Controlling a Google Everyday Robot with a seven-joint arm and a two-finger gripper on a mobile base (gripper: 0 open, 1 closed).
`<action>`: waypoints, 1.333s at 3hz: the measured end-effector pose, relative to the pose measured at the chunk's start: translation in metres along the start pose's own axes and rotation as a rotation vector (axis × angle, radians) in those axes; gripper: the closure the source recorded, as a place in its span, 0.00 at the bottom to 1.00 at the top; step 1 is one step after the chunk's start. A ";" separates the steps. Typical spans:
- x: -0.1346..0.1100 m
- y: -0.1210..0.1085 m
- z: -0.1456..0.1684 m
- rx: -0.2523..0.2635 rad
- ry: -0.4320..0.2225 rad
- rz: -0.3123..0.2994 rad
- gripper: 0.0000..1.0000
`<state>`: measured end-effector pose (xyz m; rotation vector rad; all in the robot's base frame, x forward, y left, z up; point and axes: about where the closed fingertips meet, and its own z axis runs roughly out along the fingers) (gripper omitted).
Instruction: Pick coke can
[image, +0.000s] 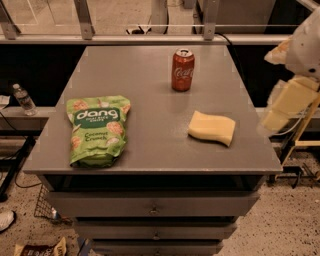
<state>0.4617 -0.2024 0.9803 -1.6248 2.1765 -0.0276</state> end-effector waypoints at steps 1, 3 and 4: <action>-0.037 -0.036 0.058 -0.067 -0.231 0.156 0.00; -0.072 -0.065 0.100 -0.084 -0.328 0.215 0.00; -0.079 -0.069 0.110 -0.060 -0.366 0.240 0.00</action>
Offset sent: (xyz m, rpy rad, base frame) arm 0.1661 0.0956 -0.0736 0.4716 0.0131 -0.1132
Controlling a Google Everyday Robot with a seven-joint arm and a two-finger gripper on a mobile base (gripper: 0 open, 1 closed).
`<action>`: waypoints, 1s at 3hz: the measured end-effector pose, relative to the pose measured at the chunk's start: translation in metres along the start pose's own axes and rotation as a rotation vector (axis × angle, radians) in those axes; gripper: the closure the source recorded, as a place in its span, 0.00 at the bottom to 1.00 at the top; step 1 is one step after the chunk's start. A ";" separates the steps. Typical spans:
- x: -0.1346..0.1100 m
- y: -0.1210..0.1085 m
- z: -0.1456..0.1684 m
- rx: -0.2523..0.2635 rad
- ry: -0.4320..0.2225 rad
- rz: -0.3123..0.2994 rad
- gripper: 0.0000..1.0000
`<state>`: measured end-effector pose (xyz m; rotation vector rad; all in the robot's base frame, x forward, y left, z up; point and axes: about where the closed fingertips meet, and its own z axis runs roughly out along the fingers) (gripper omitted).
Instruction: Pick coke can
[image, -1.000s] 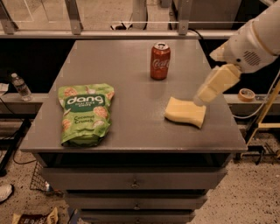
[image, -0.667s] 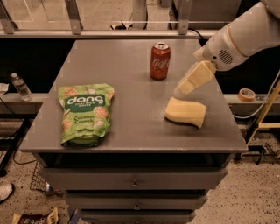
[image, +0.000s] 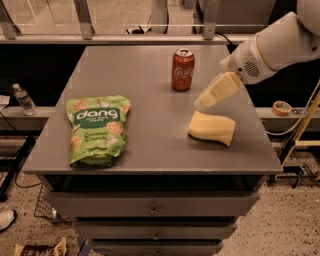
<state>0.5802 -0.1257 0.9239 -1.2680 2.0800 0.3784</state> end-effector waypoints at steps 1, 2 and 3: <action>-0.018 -0.027 0.016 0.096 -0.089 0.028 0.00; -0.040 -0.059 0.030 0.197 -0.164 0.041 0.00; -0.051 -0.083 0.050 0.255 -0.186 0.057 0.00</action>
Offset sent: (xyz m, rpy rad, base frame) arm 0.1226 0.0177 0.0220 0.1435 -0.3182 -0.2415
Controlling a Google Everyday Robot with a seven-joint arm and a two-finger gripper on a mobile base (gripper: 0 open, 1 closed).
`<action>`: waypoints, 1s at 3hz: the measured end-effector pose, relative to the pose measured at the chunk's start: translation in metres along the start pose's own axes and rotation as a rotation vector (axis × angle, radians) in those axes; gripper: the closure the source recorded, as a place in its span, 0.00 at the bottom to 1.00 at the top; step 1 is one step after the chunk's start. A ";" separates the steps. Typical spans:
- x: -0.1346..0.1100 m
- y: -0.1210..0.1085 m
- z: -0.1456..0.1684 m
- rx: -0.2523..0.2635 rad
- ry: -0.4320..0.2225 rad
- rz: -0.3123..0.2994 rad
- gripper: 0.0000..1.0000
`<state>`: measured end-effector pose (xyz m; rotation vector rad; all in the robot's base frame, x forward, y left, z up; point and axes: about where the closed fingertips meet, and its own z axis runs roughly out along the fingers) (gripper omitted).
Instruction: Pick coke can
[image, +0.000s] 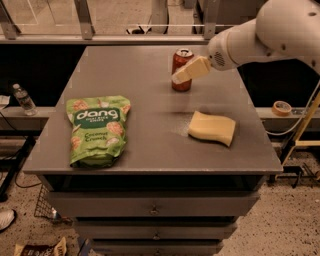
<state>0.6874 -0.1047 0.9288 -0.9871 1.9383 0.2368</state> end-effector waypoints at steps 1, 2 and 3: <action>-0.002 -0.010 0.027 0.013 -0.008 0.025 0.00; -0.005 -0.012 0.051 -0.004 -0.017 0.041 0.00; -0.007 -0.011 0.063 -0.019 -0.026 0.048 0.17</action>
Offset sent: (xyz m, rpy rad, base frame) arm 0.0645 0.0337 -0.0326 0.0652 0.0246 -0.0133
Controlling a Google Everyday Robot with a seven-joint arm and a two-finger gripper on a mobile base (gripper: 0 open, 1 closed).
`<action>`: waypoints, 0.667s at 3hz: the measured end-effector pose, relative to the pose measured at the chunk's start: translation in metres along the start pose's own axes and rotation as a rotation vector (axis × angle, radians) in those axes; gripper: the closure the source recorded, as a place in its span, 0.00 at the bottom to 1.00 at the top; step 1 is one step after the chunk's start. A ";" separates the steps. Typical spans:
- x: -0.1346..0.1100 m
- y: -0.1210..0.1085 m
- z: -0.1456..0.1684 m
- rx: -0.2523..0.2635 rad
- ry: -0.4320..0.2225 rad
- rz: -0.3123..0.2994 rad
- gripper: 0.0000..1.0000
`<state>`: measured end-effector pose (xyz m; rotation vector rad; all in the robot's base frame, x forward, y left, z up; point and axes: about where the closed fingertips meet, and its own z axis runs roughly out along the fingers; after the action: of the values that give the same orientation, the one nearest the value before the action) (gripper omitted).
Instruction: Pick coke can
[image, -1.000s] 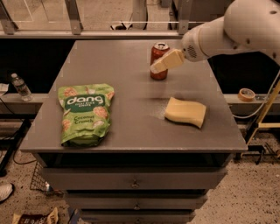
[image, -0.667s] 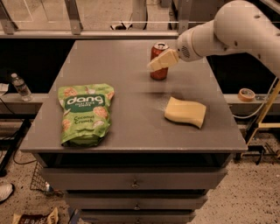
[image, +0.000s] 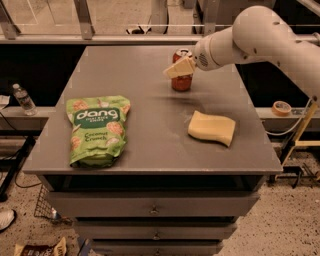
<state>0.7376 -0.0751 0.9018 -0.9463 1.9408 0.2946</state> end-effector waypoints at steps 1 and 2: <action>-0.004 -0.002 0.002 -0.004 -0.014 -0.004 0.41; -0.009 -0.003 -0.003 -0.004 -0.038 -0.014 0.64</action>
Offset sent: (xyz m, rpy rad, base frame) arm 0.0005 -0.0052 0.0222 0.0342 -0.0653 0.0214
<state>0.7401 -0.0739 0.9112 -0.9494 1.8987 0.3063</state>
